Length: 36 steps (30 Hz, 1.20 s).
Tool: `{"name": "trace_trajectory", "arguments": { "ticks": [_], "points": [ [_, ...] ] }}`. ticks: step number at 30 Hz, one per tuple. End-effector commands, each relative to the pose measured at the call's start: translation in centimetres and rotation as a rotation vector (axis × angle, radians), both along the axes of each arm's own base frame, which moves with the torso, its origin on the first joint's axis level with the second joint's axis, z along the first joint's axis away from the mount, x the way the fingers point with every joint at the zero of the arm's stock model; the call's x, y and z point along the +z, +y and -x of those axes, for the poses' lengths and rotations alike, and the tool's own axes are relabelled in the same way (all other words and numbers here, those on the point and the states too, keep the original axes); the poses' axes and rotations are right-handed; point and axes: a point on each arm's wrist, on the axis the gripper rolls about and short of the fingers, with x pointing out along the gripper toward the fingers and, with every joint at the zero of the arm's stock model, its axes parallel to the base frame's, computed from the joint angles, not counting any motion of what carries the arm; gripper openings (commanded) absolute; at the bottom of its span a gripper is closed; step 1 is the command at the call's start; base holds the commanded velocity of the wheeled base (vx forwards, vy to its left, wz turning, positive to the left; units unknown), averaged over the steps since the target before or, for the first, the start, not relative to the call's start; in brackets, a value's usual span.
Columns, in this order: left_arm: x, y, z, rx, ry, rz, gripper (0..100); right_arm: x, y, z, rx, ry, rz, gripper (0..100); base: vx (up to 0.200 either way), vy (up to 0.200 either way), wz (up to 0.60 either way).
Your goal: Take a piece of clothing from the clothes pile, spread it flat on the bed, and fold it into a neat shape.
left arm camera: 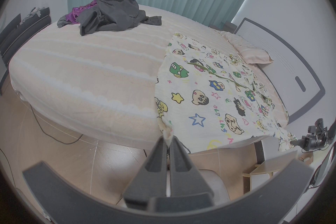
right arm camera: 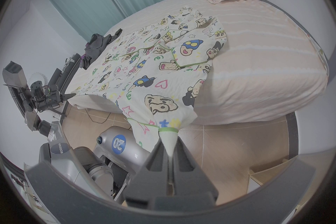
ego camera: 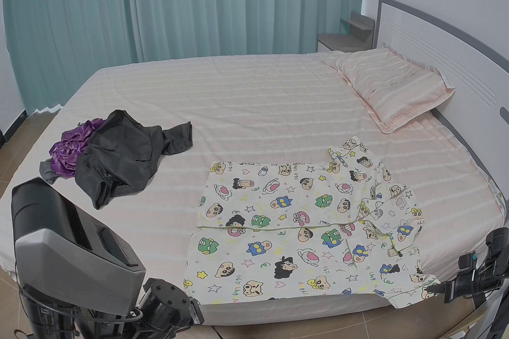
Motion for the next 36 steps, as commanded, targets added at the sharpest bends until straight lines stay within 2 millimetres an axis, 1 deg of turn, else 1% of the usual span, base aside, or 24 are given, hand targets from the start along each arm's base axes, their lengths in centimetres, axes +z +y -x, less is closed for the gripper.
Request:
{"name": "trace_trajectory", "arguments": {
  "ticks": [1,2,5,7,9,11,12,14,15,16,18,20,23,26,28,30,32,36],
  "points": [
    [0.6,-0.1,0.0,0.0,-0.022,0.027,0,0.2,0.2,0.3,0.006,-0.019,-0.013,0,0.0,0.0,0.0],
    [0.6,-0.1,0.0,0.0,-0.022,0.027,0,0.2,0.2,0.3,0.006,-0.019,-0.013,0,0.0,0.0,0.0],
    [1.6,-0.4,-0.6,0.001,-0.061,0.077,0,0.7,-0.1,-0.3,0.015,-0.073,-0.029,0,0.0,0.0,0.0],
    [1.8,-0.5,-0.8,0.002,-0.07,0.089,0,0.8,-0.2,-0.6,0.017,-0.086,-0.032,0,0.0,0.0,0.0],
    [2.3,-0.5,-1.5,0.011,-0.089,0.116,0,1.0,-0.4,-1.1,0.028,-0.117,-0.047,0,0.0,0.0,0.0],
    [2.8,-0.4,-2.6,0.03,-0.108,0.151,0,1.3,-0.7,-1.8,0.021,-0.146,-0.086,0,0.0,0.0,0.0],
    [2.8,-0.4,-2.6,0.03,-0.108,0.151,0,1.3,-0.7,-1.8,0.021,-0.146,-0.086,0,0.0,0.0,0.0],
    [3.4,-0.2,-4.1,0.056,-0.109,0.172,0,2.2,-0.8,-3.2,-0.023,-0.173,-0.131,0,0.0,0.0,0.0],
    [3.6,-0.1,-4.4,0.059,-0.104,0.175,0,2.5,-0.8,-3.5,-0.036,-0.174,-0.148,0,0.0,0.0,0.0],
    [4.1,-0.1,-5.1,0.06,-0.079,0.181,0,3.0,-0.6,-4.3,-0.065,-0.173,-0.187,0,0.0,0.0,0.0],
    [4.7,-0.1,-5.9,0.053,-0.035,0.193,0,3.2,-0.3,-5.1,-0.082,-0.156,-0.225,0,0.0,0.0,0.0],
    [4.8,0.0,-6.6,0.056,0.023,0.189,0,3.2,-0.2,-5.8,-0.08,-0.15,-0.231,0,0.0,0.0,0.0],
    [4.7,-0.2,-7.9,0.094,0.119,0.192,0,2.3,-0.5,-7.0,-0.078,-0.13,-0.234,0,0.0,0.0,0.0],
    [5.0,-0.5,-9.4,0.133,0.176,0.233,0,1.9,-0.9,-8.1,-0.078,-0.126,-0.235,0,0.0,0.0,0.0],
    [5.4,-0.6,-10.2,0.143,0.194,0.26,0,1.5,-1.1,-8.5,-0.081,-0.118,-0.235,0,0.0,0.0,0.0],
    [5.9,-0.6,-11.6,0.158,0.209,0.285,0,1.1,-1.4,-9.2,-0.089,-0.113,-0.224,0,0.0,0.0,0.0],
    [5.8,-0.7,-12.4,0.166,0.221,0.283,0,0.9,-1.6,-9.7,-0.092,-0.115,-0.222,0,0.0,0.0,0.0],
    [4.8,-1.1,-13.4,0.182,0.254,0.268,0,0.6,-2.0,-10.7,-0.092,-0.123,-0.22,0,0.0,0.0,0.0]
  ]
}}
